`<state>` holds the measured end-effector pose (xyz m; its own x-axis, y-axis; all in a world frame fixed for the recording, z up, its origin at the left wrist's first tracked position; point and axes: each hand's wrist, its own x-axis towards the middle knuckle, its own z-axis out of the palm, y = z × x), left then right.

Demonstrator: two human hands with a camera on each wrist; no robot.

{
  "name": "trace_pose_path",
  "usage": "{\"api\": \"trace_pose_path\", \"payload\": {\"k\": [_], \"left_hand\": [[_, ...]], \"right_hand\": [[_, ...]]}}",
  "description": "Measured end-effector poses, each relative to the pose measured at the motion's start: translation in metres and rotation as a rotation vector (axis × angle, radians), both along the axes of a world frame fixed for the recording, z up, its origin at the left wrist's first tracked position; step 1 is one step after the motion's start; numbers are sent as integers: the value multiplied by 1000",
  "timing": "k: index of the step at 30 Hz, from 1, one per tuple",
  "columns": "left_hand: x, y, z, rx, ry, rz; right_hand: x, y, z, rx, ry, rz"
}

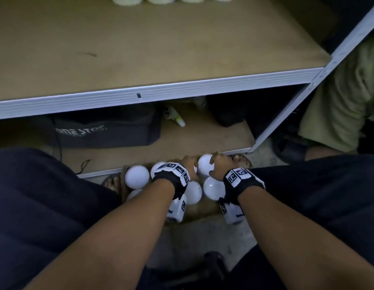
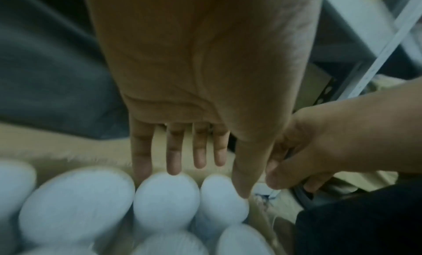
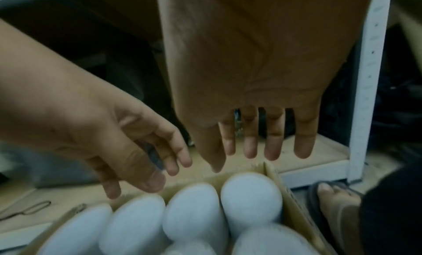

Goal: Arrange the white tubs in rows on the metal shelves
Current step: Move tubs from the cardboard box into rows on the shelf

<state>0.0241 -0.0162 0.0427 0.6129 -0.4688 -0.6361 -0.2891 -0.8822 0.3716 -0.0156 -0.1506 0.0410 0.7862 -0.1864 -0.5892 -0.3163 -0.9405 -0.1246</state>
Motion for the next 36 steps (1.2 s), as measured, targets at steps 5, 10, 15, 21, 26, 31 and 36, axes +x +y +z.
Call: {"api": "trace_pose_path", "payload": {"k": [5,10,15,21,26,31,36], "left_hand": [[-11,3,-61,83,84,20],[-30,8,-97,87,70,24],[-53,10,-119,68,-113,50],[-64,3,-135,114,-234,88],[-63,3,-138,116,-202,72],[-59,3,-124,84,-130,96],[-44,6,-91,60,11,82]], "right_hand": [[-16,2,-50,-24,96,19],[-28,7,-83,-19,109,10],[-45,14,-105,-119,52,55],[-45,15,-110,-177,17,79],[-41,16,-110,-177,35,71],[-36,14,-103,-101,67,1],[-28,11,-77,-34,119,-26]]}}
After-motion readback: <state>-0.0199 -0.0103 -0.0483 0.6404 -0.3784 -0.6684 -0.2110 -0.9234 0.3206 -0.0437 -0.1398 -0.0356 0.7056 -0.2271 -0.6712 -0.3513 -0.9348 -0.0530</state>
